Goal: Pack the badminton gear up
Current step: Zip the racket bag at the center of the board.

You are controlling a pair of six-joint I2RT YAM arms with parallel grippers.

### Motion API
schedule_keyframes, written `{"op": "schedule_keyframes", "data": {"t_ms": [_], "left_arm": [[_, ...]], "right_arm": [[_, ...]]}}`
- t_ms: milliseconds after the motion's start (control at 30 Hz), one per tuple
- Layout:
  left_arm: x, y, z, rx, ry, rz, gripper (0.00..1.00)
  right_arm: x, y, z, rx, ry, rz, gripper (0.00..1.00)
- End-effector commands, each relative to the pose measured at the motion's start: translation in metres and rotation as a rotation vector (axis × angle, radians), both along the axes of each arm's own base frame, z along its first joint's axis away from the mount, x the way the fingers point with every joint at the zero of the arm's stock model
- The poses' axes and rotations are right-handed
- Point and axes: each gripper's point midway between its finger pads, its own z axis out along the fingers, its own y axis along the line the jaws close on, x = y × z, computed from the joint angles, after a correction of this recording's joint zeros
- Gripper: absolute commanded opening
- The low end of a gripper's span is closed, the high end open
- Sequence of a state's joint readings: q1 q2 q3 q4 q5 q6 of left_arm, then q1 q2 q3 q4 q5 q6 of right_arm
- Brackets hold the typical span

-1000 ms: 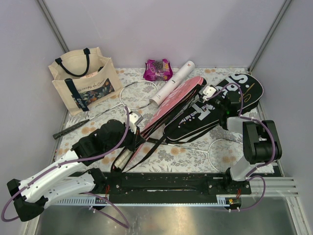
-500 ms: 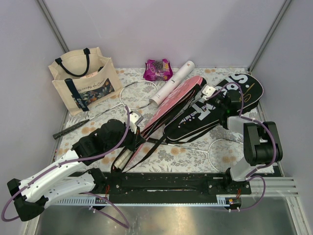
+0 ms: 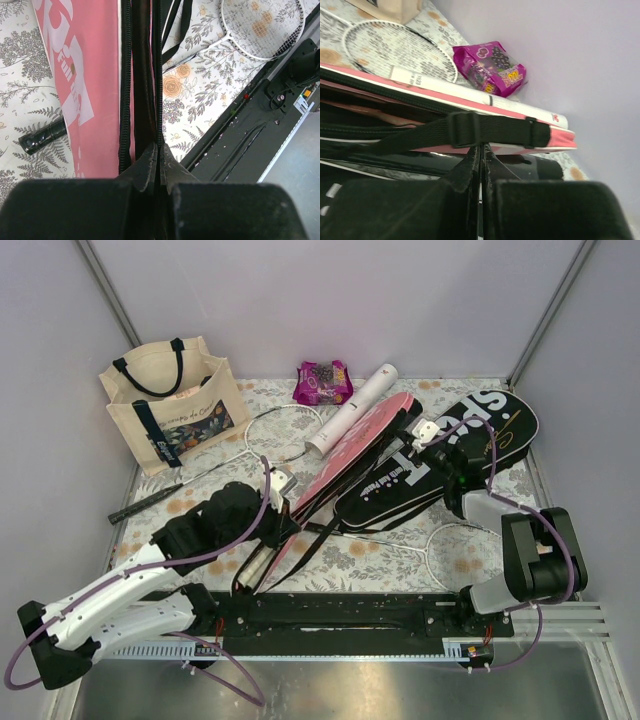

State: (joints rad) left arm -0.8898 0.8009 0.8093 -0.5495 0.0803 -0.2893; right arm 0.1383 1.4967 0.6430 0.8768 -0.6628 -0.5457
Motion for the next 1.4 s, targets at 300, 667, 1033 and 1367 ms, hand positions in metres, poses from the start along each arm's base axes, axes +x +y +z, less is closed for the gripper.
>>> {"op": "schedule_keyframes", "data": {"t_ms": [300,667,1033,1367], "left_arm": [[0.019,-0.03,0.053,-0.191,-0.108,-0.007,0.0],[0.022,-0.033,0.051,-0.198,-0.106,0.003,0.0],[0.025,-0.034,0.05,-0.2,-0.108,0.011,0.0],[0.03,-0.026,0.055,-0.165,-0.129,0.046,0.26]], "right_arm": [[-0.088,0.067,0.013,0.174,0.136,0.169,0.0],[-0.169,0.128,0.026,0.244,0.207,0.386,0.0],[-0.223,0.174,0.039,0.317,0.288,0.534,0.0],[-0.219,0.187,0.067,0.491,0.351,0.486,0.0]]}}
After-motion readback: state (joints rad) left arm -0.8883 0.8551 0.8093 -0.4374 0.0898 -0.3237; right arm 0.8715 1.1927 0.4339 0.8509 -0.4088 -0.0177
